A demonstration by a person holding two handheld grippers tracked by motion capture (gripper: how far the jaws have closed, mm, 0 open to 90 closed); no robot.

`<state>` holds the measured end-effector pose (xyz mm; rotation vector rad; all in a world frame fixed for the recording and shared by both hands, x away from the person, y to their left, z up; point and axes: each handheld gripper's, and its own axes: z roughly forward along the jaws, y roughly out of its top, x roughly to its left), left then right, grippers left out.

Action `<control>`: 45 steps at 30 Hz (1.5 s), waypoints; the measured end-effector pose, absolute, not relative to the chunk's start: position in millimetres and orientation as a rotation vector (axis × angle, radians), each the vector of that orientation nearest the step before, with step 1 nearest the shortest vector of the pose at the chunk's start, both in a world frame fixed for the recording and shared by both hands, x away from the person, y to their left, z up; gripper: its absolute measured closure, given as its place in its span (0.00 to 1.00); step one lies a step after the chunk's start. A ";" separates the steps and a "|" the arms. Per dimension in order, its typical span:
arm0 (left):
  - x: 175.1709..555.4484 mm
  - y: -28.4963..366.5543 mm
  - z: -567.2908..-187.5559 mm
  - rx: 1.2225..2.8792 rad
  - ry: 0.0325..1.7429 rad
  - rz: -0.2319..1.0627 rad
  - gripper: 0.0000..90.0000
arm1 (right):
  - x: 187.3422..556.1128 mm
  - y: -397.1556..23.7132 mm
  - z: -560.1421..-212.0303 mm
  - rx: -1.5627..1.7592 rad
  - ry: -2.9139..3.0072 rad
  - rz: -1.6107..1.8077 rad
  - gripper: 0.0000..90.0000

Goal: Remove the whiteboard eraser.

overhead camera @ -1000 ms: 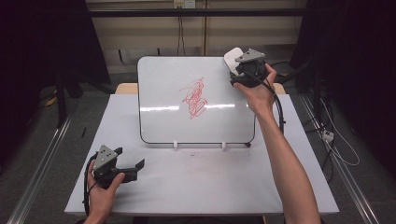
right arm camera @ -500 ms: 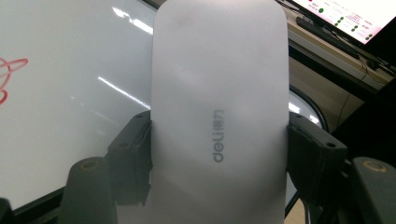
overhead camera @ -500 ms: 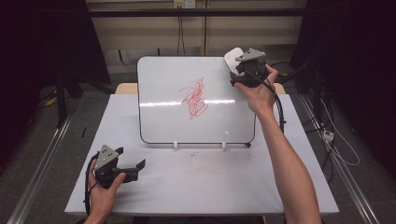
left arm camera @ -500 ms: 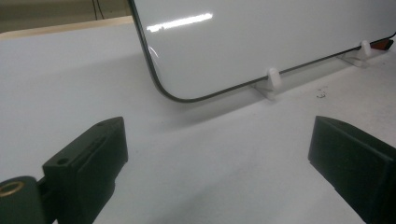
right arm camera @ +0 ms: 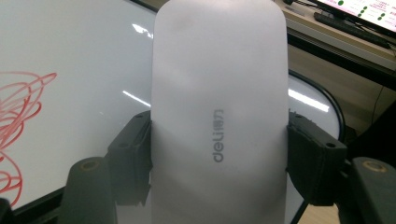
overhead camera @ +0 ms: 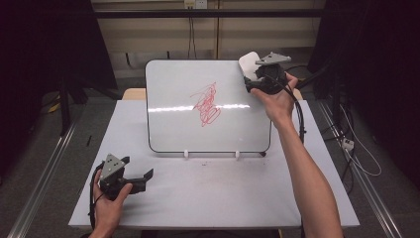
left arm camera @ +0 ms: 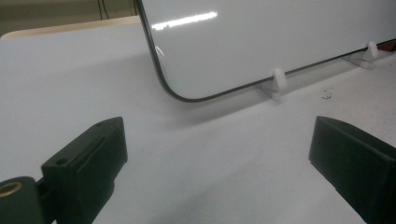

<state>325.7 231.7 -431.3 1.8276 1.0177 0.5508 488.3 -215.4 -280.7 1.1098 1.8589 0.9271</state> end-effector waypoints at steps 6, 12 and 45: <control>325.6 230.7 -431.2 1.832 1.018 0.557 0.05 | 477.9 -216.7 -279.1 1.082 1.836 0.963 0.35; 322.8 229.1 -432.4 1.838 1.021 0.531 0.05 | 466.0 -216.6 -281.8 1.052 1.821 0.999 0.35; 324.2 233.3 -431.6 1.815 1.040 0.523 0.05 | 445.9 -171.9 -305.6 0.914 1.899 1.045 0.35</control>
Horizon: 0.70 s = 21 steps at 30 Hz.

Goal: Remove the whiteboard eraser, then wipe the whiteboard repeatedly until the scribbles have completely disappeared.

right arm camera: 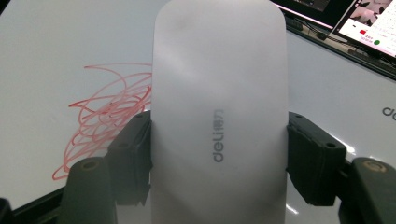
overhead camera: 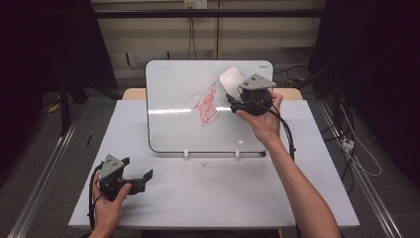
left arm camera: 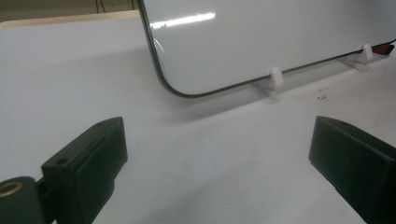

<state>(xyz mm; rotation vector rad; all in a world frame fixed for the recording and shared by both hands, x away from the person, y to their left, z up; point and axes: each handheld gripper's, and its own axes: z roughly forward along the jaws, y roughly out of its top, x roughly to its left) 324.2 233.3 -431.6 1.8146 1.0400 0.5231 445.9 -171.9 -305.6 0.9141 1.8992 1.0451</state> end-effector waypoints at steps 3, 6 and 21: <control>324.1 233.2 -431.9 1.817 1.039 0.524 0.05 | 446.1 -167.3 -306.3 0.889 1.908 1.035 0.35; 324.7 233.9 -433.4 1.810 1.054 0.486 0.05 | 446.9 -164.0 -307.0 0.877 1.913 1.027 0.35; 323.0 236.4 -433.5 1.823 1.051 0.509 0.05 | 462.7 -136.0 -306.3 0.814 1.945 0.966 0.35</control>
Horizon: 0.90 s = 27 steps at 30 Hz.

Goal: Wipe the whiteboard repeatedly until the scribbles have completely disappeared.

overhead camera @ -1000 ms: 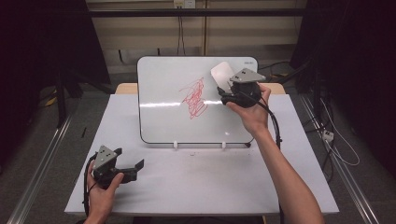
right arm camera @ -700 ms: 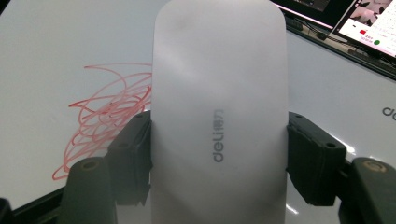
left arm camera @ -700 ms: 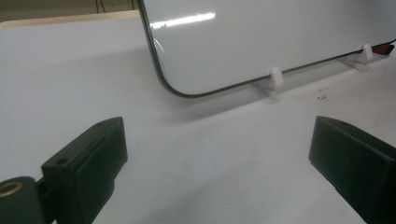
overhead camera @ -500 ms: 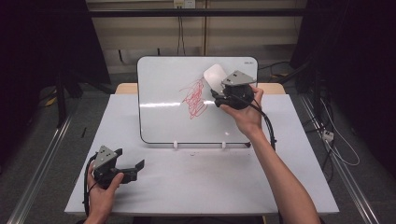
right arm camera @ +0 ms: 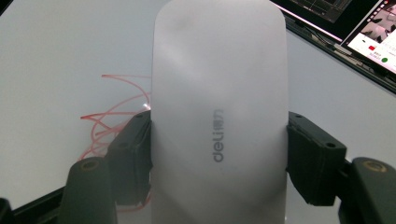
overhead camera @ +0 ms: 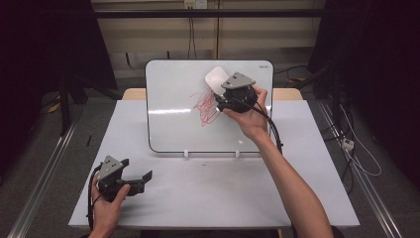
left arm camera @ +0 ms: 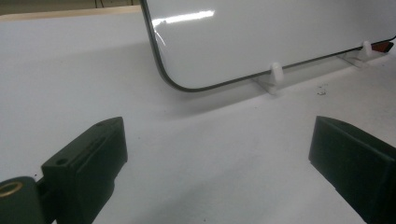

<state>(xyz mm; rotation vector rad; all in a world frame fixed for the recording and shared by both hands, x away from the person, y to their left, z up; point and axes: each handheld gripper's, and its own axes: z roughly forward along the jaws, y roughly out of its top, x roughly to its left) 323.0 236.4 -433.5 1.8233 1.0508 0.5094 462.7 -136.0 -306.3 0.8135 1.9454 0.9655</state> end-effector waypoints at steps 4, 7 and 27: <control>324.1 234.9 -433.2 1.829 1.040 0.511 0.05 | 466.4 -130.4 -304.9 0.801 1.941 0.946 0.35; 324.2 233.4 -433.3 1.835 1.035 0.506 0.05 | 469.9 -127.1 -302.7 0.791 1.939 0.913 0.35; 323.8 233.9 -433.4 1.837 1.029 0.509 0.05 | 483.6 -119.9 -308.3 0.792 1.934 0.775 0.35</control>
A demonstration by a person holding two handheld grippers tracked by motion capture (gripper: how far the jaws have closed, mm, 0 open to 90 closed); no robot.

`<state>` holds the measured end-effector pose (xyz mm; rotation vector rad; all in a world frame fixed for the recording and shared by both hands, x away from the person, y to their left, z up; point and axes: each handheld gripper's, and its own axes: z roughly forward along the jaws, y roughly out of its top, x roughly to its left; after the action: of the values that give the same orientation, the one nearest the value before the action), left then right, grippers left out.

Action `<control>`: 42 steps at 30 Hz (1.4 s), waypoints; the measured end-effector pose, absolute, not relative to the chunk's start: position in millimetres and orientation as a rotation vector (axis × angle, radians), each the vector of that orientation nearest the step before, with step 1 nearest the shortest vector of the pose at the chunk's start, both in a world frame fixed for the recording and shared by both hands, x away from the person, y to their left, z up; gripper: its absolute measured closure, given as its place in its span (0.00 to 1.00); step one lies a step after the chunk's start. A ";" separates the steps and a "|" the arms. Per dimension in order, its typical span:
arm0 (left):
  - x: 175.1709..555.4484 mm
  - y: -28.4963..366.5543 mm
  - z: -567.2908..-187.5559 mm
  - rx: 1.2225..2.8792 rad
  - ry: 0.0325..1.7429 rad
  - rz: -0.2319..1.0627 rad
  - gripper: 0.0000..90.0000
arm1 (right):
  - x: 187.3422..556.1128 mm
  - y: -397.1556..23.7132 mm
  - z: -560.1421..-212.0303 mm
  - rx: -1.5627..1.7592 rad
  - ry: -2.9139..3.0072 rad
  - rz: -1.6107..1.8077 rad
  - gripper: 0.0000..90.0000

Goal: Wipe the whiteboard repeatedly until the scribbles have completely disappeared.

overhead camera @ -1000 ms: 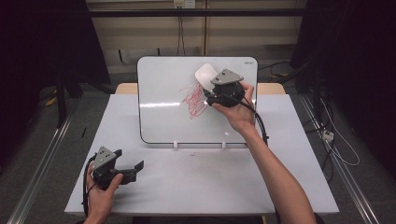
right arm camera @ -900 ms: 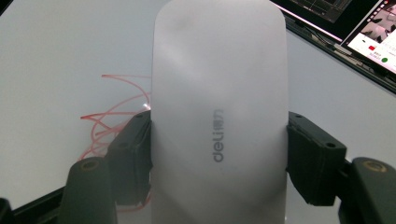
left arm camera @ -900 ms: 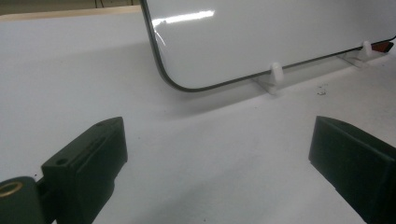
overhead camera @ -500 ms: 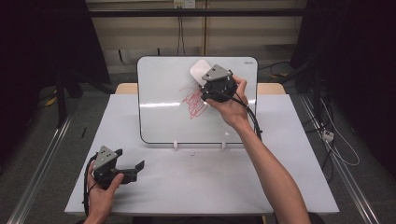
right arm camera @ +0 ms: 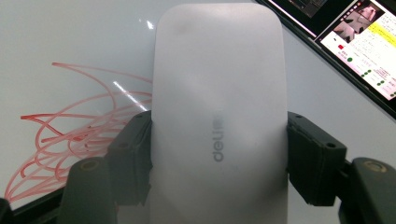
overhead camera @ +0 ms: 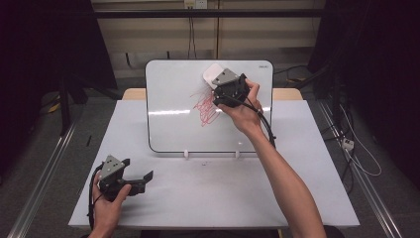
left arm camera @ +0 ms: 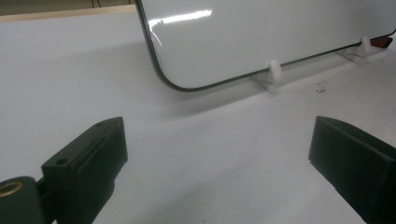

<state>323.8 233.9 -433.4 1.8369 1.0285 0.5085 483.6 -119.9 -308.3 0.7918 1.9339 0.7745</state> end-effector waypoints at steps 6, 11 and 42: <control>323.7 234.2 -432.4 1.837 1.026 0.513 0.05 | 484.1 -119.2 -309.8 0.794 1.923 0.774 0.35; 323.4 233.8 -432.7 1.842 1.022 0.516 0.05 | 479.8 -116.6 -315.2 0.784 1.936 0.770 0.35; 320.8 231.8 -430.5 1.836 1.007 0.534 0.05 | 450.1 -80.7 -354.4 0.699 2.001 0.783 0.35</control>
<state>320.8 231.8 -430.5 1.8364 1.0068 0.5341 450.1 -80.7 -354.4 0.6990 2.0007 0.7831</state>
